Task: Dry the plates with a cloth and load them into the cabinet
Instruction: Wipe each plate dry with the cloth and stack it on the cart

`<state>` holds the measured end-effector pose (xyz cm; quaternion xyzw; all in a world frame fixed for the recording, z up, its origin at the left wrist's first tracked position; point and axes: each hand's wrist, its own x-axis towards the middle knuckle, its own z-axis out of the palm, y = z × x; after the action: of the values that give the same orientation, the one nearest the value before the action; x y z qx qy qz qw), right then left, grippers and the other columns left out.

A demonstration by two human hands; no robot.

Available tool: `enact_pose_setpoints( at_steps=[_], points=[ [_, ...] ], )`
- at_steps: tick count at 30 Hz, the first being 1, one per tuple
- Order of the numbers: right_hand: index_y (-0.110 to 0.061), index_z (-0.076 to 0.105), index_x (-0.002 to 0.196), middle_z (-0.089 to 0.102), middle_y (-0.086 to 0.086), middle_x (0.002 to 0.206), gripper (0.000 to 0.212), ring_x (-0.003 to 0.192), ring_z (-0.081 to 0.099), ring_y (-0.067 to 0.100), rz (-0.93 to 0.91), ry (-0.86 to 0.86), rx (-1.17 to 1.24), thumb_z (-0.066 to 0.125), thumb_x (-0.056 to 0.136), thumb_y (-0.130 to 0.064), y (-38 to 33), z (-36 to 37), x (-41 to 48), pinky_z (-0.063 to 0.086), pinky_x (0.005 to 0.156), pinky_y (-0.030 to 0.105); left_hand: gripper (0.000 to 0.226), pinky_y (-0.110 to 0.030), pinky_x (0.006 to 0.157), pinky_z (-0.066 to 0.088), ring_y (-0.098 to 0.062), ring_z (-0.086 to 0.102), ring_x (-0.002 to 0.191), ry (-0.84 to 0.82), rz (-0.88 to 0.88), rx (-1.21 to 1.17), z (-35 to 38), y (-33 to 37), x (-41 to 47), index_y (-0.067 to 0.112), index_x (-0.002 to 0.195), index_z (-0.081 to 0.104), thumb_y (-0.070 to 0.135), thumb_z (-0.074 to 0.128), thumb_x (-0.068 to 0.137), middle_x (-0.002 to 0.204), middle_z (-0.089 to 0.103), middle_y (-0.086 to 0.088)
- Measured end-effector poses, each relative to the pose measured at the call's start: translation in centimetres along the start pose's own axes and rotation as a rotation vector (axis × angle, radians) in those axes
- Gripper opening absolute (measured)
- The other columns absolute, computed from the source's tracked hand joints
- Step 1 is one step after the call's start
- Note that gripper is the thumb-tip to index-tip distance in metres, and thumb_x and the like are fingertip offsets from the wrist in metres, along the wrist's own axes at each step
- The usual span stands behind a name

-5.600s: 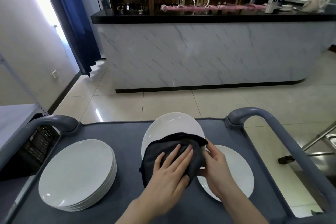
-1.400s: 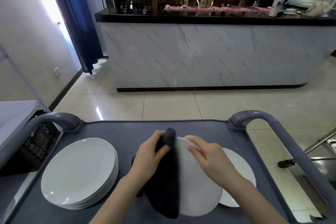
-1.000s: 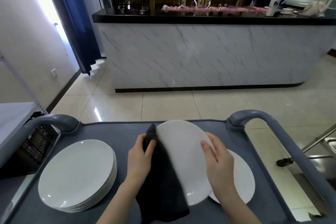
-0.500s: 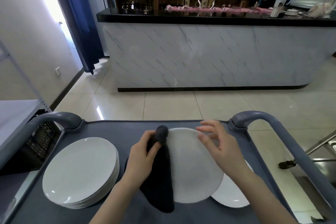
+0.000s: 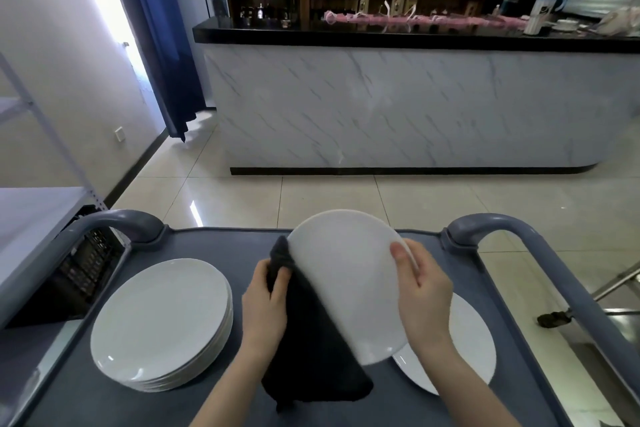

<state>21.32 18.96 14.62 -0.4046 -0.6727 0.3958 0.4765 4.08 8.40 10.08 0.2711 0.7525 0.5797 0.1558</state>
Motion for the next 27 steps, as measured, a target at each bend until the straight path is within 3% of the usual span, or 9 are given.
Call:
enact_pose_setpoints(
  at_steps=[4,7,11,14,17,19,22,24,27],
  points=[
    [-0.034,0.065,0.091,0.068,-0.02,0.087,0.019,0.081,0.06,-0.005,0.189,0.17,0.14,0.049,0.102,-0.036,0.4,1.5,-1.5,0.044,0.071,0.014,0.01,-0.018,0.067,0.036,0.0,0.056,0.088,0.108,-0.176,-0.073,1.9,-0.9,-2.0,0.033,0.094,0.052,0.038,0.045,0.1,0.09,0.063,0.015],
    [-0.034,0.066,0.098,0.068,-0.021,0.093,0.018,0.089,0.061,-0.003,0.17,0.131,0.141,0.048,0.102,-0.037,0.8,1.2,-1.6,0.045,0.076,0.018,0.01,-0.016,0.065,0.035,0.0,0.056,0.088,0.065,-0.162,-0.066,1.9,-1.1,-1.9,0.031,0.096,0.051,0.038,0.045,0.099,0.091,0.063,0.013],
    [-0.045,0.063,0.096,0.069,-0.021,0.09,0.015,0.085,0.061,-0.003,0.026,-0.052,0.013,0.05,0.1,-0.039,0.6,-0.8,-0.8,0.044,0.068,0.007,0.005,-0.013,0.062,0.04,-0.002,0.06,0.084,-0.036,-0.013,0.032,0.4,-0.6,-0.5,0.034,0.095,0.049,0.03,0.051,0.098,0.085,0.066,0.013],
    [-0.045,0.062,0.098,0.069,-0.011,0.082,0.013,0.074,0.062,0.007,-0.04,-0.309,-0.131,0.05,0.096,-0.047,0.9,-1.9,0.3,0.048,0.066,0.02,0.018,-0.008,0.067,0.041,0.008,0.059,0.085,-0.204,0.175,0.147,-0.5,0.3,0.7,0.043,0.096,0.049,0.027,0.057,0.094,0.088,0.067,0.022],
    [-0.039,0.061,0.099,0.065,-0.003,0.073,0.016,0.069,0.058,0.018,-0.121,-0.542,-0.292,0.05,0.096,-0.05,1.1,-1.5,0.6,0.047,0.073,0.034,0.015,-0.026,0.075,0.048,-0.002,0.061,0.085,-0.401,0.32,0.315,-0.3,1.2,1.0,0.039,0.102,0.051,0.039,0.061,0.09,0.09,0.066,0.021],
    [-0.035,0.063,0.098,0.065,-0.002,0.073,0.016,0.069,0.058,0.018,-0.136,-0.574,-0.299,0.052,0.097,-0.047,1.1,-1.1,0.4,0.048,0.073,0.036,0.02,-0.03,0.076,0.049,-0.005,0.061,0.085,-0.414,0.339,0.342,0.3,1.2,0.7,0.041,0.103,0.05,0.05,0.056,0.085,0.09,0.066,0.02],
    [-0.033,0.068,0.098,0.072,-0.013,0.085,0.016,0.079,0.066,0.008,-0.098,-0.465,-0.189,0.055,0.097,-0.042,1.1,-1.3,0.0,0.049,0.073,0.021,0.012,-0.022,0.073,0.048,0.002,0.061,0.083,-0.274,0.252,0.249,0.5,0.5,0.5,0.045,0.099,0.051,0.041,0.059,0.091,0.087,0.066,0.026],
    [-0.031,0.07,0.098,0.072,-0.018,0.092,0.014,0.087,0.066,0.001,-0.04,-0.298,-0.07,0.057,0.098,-0.035,0.8,-1.5,-0.4,0.046,0.074,0.011,0.01,-0.013,0.066,0.042,0.005,0.06,0.083,-0.143,0.112,0.177,0.3,-0.3,0.3,0.044,0.094,0.052,0.036,0.057,0.094,0.086,0.065,0.027],
    [-0.036,0.068,0.096,0.07,-0.02,0.091,0.016,0.086,0.063,-0.002,0.086,0.021,0.075,0.053,0.101,-0.034,0.2,-0.3,-0.9,0.046,0.071,0.011,0.01,-0.017,0.066,0.039,-0.005,0.06,0.087,0.012,-0.1,0.056,1.0,-1.2,-1.2,0.034,0.088,0.054,0.036,0.051,0.098,0.083,0.066,0.016]
  ],
)
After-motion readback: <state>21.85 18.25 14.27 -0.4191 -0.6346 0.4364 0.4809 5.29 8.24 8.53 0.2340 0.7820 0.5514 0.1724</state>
